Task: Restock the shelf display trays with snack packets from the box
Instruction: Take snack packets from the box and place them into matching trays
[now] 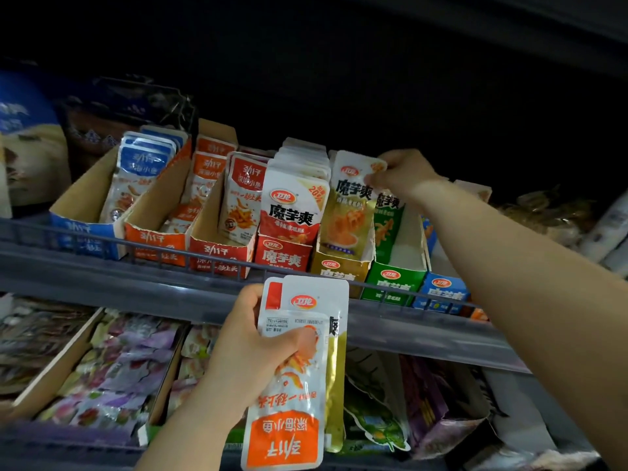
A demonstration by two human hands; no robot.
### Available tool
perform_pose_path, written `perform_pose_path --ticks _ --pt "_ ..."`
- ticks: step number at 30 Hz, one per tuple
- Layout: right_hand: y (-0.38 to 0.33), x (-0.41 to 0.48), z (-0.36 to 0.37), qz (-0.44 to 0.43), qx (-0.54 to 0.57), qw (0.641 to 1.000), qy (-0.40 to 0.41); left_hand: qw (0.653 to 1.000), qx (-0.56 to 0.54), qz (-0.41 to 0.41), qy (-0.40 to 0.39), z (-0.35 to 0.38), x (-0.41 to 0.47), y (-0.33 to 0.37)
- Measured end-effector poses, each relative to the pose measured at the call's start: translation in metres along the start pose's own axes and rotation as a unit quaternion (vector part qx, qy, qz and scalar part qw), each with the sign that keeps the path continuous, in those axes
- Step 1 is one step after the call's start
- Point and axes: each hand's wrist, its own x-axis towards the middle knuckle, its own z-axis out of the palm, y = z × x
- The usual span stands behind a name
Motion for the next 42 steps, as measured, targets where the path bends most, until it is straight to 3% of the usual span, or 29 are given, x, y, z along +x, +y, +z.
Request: perform_pose_path --ticks 6,9,13,19,22,26,31,35,42 --pt "0.021 0.019 0.026 -0.030 -0.034 0.998 0.043 1.000 0.012 0.017 0.009 -0.004 0.003 -0.002" --pt "0.025 0.024 0.031 -0.022 -0.113 0.990 0.076 1.000 -0.001 0.019 0.016 -0.004 0.005 -0.002" --pt "0.018 0.020 0.040 -0.056 -0.335 0.933 0.119 0.999 0.016 0.021 0.023 -0.003 0.008 -0.004" --pt "0.015 0.013 0.047 -0.095 -0.423 0.892 0.128 1.000 0.004 0.017 0.021 0.000 0.010 -0.007" --pt "0.010 0.002 0.042 -0.101 -0.354 0.920 0.137 0.999 -0.010 0.014 0.028 0.000 0.010 -0.006" --pt "0.015 -0.047 0.035 -0.111 -0.112 0.974 0.163 0.998 -0.050 0.001 0.044 0.000 0.010 -0.006" --pt "0.036 -0.146 0.044 -0.145 0.025 0.989 0.029 0.989 -0.121 -0.001 0.084 0.008 0.009 -0.005" --pt "0.051 -0.193 0.057 -0.034 0.060 0.995 -0.078 0.976 -0.193 -0.008 0.099 0.022 0.001 -0.006" --pt "0.063 -0.214 0.067 0.108 0.102 0.984 -0.096 0.958 -0.264 -0.037 0.110 0.047 -0.009 -0.011"
